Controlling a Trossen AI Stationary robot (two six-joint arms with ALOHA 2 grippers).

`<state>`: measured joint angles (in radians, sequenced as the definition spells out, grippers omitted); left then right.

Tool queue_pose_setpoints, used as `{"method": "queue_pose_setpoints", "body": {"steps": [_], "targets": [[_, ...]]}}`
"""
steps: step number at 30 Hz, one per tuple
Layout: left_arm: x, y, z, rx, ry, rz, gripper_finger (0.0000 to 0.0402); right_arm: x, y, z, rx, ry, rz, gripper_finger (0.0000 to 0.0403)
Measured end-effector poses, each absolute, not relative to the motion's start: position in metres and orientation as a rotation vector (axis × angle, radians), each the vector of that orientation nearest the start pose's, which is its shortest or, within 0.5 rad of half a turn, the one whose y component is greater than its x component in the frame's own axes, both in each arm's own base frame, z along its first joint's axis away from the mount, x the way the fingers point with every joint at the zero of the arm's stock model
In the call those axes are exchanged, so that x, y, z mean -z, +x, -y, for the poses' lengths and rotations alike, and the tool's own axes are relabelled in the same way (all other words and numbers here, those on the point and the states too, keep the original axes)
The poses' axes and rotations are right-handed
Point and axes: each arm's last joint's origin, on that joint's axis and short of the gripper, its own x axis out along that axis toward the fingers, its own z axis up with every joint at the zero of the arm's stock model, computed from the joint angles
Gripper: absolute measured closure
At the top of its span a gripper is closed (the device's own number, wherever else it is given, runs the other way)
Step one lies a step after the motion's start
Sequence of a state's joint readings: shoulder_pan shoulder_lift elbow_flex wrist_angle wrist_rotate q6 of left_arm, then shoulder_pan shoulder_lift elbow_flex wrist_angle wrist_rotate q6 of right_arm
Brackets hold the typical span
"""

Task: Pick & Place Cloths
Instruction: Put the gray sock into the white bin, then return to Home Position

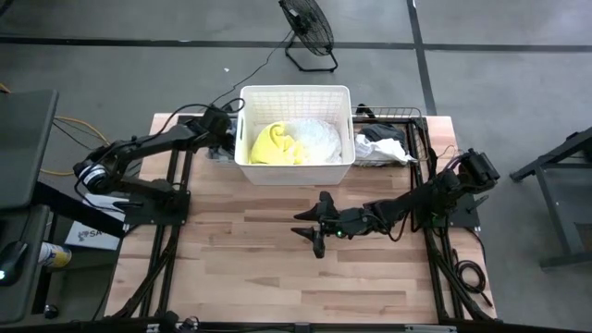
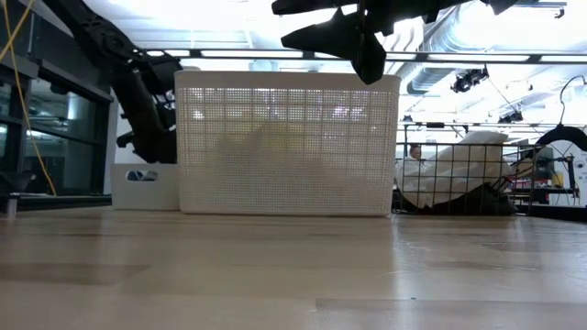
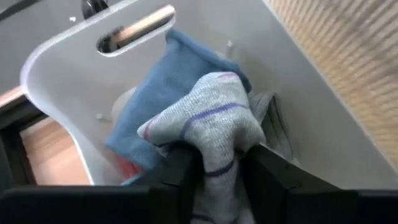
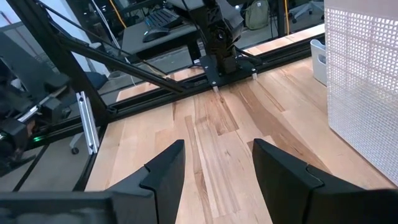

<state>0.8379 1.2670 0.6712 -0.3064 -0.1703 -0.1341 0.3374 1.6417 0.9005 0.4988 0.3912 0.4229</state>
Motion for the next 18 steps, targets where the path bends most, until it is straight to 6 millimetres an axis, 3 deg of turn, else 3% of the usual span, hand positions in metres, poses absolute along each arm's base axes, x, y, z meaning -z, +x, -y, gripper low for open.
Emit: {"method": "queue_pose_setpoints", "body": {"steps": [10, 18], "targets": [[-0.207, 0.145, -0.168, -0.985, -0.397, -0.824, 0.0162, -0.223, 0.335, -0.107, 0.096, 0.358, -0.212, 0.0222], [-0.226, 0.133, -0.153, -0.978, -0.433, -0.752, 0.0131, -0.223, 0.335, -0.107, 0.092, 0.359, -0.214, 0.0222]]}}
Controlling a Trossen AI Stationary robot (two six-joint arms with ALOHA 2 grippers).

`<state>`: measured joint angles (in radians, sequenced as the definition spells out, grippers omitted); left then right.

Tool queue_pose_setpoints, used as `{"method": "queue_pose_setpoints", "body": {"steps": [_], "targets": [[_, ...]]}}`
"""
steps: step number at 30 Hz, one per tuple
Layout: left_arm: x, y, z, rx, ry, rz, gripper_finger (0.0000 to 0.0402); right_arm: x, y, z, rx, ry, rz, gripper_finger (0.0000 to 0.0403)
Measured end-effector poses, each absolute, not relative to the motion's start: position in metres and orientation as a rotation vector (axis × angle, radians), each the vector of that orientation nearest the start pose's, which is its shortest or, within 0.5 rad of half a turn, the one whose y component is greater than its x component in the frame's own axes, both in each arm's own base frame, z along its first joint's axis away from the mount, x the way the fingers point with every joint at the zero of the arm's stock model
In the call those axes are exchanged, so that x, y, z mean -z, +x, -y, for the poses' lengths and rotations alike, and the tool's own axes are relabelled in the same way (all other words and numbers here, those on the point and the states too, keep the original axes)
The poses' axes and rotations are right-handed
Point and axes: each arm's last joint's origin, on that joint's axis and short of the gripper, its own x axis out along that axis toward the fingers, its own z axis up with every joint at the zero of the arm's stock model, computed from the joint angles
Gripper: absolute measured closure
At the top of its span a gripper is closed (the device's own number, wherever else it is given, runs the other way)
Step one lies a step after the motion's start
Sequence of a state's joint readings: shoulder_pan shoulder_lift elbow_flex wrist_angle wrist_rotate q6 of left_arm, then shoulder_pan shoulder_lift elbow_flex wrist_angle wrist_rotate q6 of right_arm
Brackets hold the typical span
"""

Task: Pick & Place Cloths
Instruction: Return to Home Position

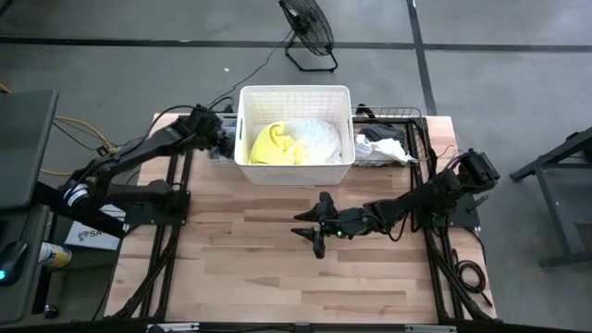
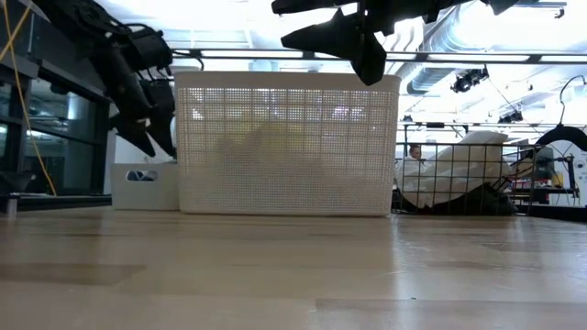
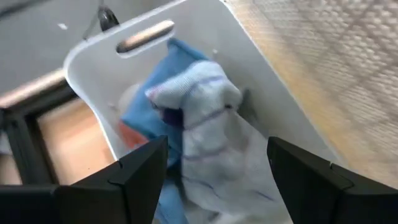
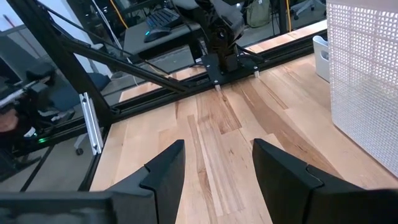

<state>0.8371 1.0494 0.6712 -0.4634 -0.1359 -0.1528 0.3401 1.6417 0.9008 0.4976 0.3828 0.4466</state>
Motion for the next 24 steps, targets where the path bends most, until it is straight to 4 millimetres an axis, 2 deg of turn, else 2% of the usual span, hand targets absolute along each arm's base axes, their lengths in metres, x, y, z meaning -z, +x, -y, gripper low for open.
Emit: {"method": "queue_pose_setpoints", "body": {"steps": [5, 11, 17, 21, 24], "targets": [[-0.239, 0.124, -0.139, -0.899, -0.517, -0.675, 0.013, -0.223, 0.335, -0.107, 0.092, 0.353, -0.215, 0.0222], [-0.255, 0.117, -0.119, -0.639, -0.57, -0.568, 0.013, -0.218, 0.334, -0.107, 0.1, 0.335, -0.259, 0.0222], [-0.271, 0.115, -0.093, -0.443, -0.489, -0.49, 0.013, -0.216, 0.33, -0.109, -0.005, 0.346, -0.356, 0.0222], [-0.278, 0.114, -0.074, -0.374, -0.417, -0.455, 0.013, -0.226, 0.32, -0.107, -0.045, 0.364, -0.403, 0.0222], [-0.272, 0.118, -0.061, -0.292, -0.372, -0.415, 0.013, -0.237, 0.313, -0.105, -0.032, 0.346, -0.394, 0.0222]]}}
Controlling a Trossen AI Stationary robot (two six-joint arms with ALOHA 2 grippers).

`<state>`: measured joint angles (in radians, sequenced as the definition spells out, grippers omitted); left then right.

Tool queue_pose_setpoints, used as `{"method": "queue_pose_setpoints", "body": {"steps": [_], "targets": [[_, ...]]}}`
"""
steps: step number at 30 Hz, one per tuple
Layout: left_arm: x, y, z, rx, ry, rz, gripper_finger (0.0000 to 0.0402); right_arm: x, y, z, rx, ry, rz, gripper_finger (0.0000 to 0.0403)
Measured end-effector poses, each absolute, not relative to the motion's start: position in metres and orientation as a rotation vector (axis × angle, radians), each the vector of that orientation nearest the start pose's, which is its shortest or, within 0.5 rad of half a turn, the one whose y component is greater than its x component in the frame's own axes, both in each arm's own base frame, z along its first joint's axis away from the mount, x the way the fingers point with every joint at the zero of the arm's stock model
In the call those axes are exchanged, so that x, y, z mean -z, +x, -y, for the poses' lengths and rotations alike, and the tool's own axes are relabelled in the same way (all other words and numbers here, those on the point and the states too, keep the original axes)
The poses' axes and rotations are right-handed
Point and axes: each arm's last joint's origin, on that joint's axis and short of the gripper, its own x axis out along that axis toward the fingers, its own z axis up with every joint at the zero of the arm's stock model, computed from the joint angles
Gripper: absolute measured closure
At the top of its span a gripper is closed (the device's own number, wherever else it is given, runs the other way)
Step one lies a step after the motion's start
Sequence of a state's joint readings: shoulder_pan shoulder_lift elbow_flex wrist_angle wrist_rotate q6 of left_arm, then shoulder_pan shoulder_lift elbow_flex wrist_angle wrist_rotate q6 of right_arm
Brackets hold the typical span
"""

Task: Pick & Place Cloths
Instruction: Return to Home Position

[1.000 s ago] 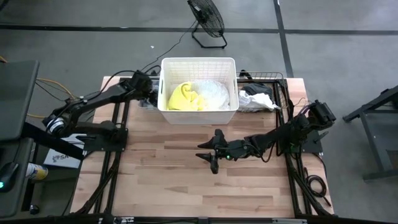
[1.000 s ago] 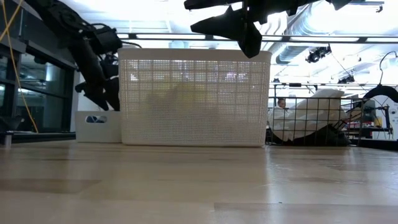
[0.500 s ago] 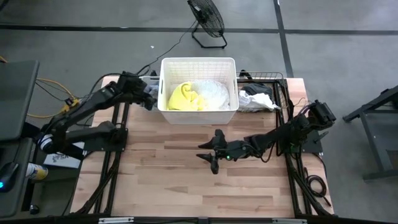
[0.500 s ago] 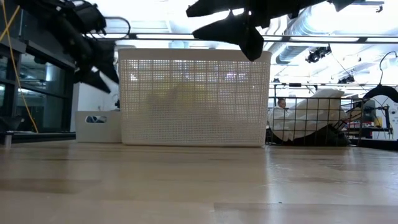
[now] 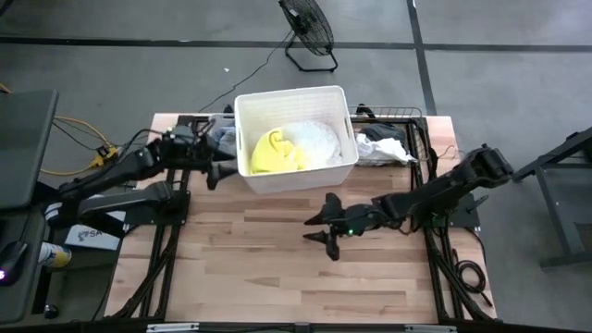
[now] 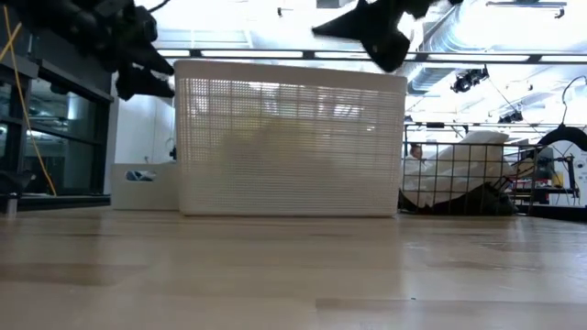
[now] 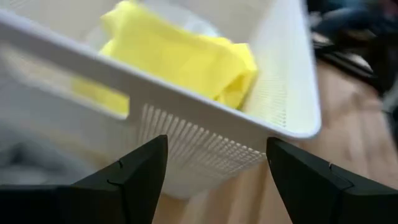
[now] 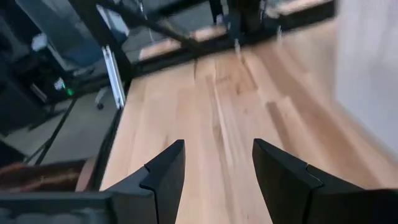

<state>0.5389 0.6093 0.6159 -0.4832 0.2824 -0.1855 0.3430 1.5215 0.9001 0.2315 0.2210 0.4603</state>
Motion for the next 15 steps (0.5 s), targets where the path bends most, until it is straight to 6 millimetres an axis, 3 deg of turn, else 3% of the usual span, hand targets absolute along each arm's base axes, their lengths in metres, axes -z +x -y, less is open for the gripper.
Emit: {"method": "queue_pose_setpoints", "body": {"steps": [3, 7, 11, 15], "targets": [[-0.259, 0.124, -0.051, -0.207, -0.362, -0.364, 0.013, -0.249, 0.305, -0.102, -0.025, 0.331, -0.345, 0.0222], [-0.249, 0.125, -0.041, -0.157, -0.341, -0.34, 0.013, -0.248, 0.284, -0.093, -0.02, 0.341, -0.303, 0.0222], [-0.253, 0.121, -0.039, -0.196, -0.301, -0.322, 0.013, -0.239, 0.261, -0.084, -0.031, 0.374, -0.242, 0.0222], [-0.27, 0.116, -0.038, -0.204, -0.23, -0.283, 0.013, -0.228, 0.245, -0.08, -0.054, 0.396, -0.182, 0.0222]]}}
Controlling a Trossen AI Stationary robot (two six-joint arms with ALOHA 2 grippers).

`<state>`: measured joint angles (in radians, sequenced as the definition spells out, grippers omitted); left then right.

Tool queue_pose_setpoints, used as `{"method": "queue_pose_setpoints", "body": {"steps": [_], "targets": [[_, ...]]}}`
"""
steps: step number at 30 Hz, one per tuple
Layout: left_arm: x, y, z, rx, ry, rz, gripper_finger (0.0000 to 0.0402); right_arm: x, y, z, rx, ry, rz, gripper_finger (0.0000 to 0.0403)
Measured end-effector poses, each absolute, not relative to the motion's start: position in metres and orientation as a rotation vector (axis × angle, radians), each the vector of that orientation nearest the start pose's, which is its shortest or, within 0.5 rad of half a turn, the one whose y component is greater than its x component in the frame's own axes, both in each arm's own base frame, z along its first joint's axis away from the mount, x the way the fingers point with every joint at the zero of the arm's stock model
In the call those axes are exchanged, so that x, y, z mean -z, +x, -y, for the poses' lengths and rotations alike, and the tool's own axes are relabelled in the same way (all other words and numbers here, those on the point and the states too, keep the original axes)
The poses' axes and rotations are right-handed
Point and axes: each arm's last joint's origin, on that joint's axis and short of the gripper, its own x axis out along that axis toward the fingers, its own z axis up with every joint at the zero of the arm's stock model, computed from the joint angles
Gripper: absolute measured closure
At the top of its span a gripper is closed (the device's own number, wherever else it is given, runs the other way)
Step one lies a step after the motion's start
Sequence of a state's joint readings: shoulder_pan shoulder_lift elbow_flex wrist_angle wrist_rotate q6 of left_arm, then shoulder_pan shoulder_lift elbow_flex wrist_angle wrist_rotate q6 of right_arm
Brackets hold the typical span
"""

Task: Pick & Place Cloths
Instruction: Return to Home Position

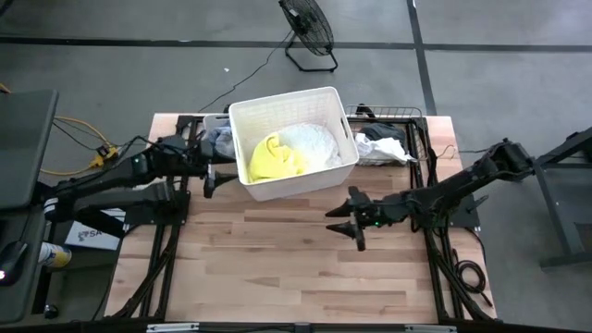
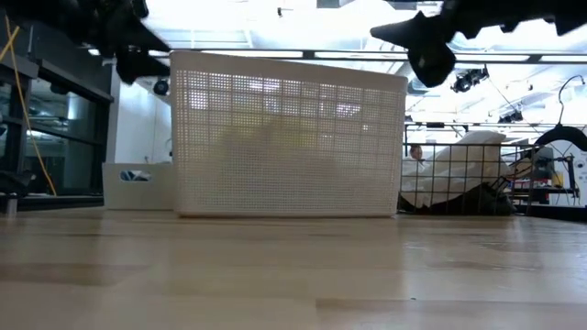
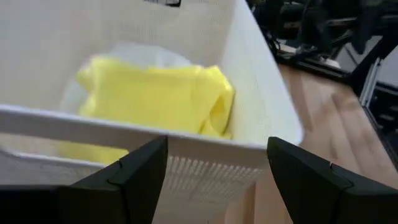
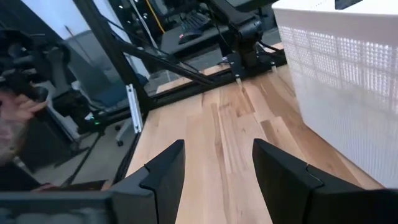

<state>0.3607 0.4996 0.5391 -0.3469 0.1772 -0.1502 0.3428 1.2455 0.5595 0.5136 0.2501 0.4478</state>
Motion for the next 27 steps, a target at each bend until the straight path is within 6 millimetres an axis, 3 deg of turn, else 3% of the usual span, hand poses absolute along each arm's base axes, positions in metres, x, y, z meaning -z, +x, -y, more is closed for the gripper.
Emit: {"method": "queue_pose_setpoints", "body": {"steps": [8, 23, 27], "targets": [[-0.31, 0.109, -0.033, -0.12, -0.162, -0.193, 0.013, -0.21, 0.221, -0.073, -0.086, 0.414, -0.144, 0.0222], [-0.308, 0.116, -0.009, 0.188, -0.116, -0.164, 0.013, -0.175, 0.154, -0.045, -0.103, 0.482, 0.081, 0.0222], [-0.301, 0.121, -0.001, 0.179, -0.096, -0.147, 0.013, -0.17, 0.145, -0.037, -0.117, 0.494, 0.091, 0.0222]]}}
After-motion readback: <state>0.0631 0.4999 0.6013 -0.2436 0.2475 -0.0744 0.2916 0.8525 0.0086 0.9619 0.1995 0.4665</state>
